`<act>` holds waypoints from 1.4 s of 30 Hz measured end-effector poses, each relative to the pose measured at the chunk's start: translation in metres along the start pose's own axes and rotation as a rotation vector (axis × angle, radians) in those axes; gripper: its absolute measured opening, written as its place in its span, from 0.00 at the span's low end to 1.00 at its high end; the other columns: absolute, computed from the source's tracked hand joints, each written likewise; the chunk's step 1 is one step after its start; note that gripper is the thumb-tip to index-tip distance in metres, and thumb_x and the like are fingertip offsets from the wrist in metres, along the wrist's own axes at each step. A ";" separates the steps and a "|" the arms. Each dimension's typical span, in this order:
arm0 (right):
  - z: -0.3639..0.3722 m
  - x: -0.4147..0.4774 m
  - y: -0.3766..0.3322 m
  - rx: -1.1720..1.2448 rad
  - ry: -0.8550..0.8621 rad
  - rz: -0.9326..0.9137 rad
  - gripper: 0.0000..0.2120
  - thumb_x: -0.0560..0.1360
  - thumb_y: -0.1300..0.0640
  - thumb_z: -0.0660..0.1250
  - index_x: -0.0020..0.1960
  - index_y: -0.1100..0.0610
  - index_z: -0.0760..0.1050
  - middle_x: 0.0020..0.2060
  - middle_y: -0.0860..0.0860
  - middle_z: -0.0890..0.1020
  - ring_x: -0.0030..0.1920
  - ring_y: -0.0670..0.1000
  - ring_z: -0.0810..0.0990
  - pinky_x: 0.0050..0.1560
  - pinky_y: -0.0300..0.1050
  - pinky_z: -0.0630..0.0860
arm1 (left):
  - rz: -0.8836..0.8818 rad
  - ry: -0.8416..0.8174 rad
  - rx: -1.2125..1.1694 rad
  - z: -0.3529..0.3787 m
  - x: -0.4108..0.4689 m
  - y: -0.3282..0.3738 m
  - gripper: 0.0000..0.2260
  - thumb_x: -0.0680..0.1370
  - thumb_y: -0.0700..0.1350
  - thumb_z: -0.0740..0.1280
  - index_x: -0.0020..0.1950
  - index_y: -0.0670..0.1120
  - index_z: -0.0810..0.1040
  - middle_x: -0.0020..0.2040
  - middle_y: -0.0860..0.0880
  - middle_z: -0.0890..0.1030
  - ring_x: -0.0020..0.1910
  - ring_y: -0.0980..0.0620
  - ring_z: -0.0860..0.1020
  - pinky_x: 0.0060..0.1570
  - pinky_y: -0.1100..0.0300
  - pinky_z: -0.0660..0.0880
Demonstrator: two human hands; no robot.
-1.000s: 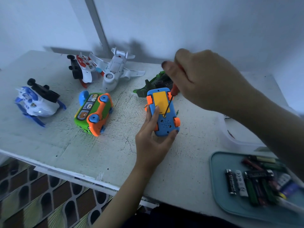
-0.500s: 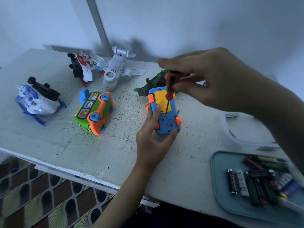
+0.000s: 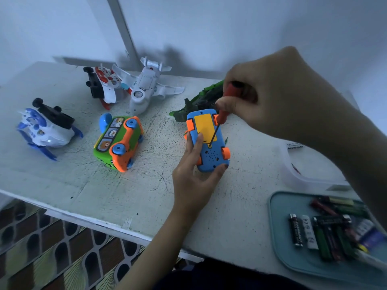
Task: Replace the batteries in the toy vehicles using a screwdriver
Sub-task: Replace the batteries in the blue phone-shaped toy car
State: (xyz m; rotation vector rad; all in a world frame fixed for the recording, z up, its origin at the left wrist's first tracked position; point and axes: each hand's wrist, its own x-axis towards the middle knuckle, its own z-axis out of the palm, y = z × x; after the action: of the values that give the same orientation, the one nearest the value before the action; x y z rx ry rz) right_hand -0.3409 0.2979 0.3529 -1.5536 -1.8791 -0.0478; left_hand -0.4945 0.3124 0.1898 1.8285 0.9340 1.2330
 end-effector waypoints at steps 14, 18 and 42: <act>-0.005 -0.001 -0.013 -0.244 -0.004 0.117 0.28 0.73 0.33 0.59 0.31 0.57 0.72 0.22 0.49 0.71 0.24 0.45 0.66 0.27 0.40 0.61 | 0.029 0.001 0.004 0.000 0.001 0.002 0.34 0.71 0.55 0.71 0.73 0.47 0.63 0.74 0.47 0.64 0.75 0.48 0.61 0.65 0.61 0.71; -0.022 -0.014 -0.009 -0.002 0.110 0.145 0.18 0.75 0.43 0.67 0.36 0.57 0.77 0.24 0.41 0.74 0.27 0.44 0.73 0.28 0.32 0.65 | 0.024 0.007 -0.004 0.002 0.000 0.000 0.34 0.71 0.55 0.71 0.74 0.47 0.64 0.74 0.47 0.64 0.76 0.51 0.60 0.64 0.47 0.74; 0.048 -0.128 0.022 -0.128 -0.365 -0.126 0.19 0.74 0.41 0.59 0.49 0.53 0.81 0.46 0.49 0.81 0.43 0.48 0.80 0.44 0.43 0.78 | -0.113 0.036 -0.095 -0.003 0.002 0.012 0.40 0.62 0.48 0.76 0.72 0.54 0.65 0.52 0.66 0.80 0.54 0.70 0.77 0.50 0.73 0.74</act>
State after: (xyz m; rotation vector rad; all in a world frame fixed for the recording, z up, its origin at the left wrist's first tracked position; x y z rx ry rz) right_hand -0.3383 0.2160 0.2406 -1.6102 -2.2969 0.0652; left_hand -0.4951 0.3095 0.2020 1.6626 0.9685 1.2227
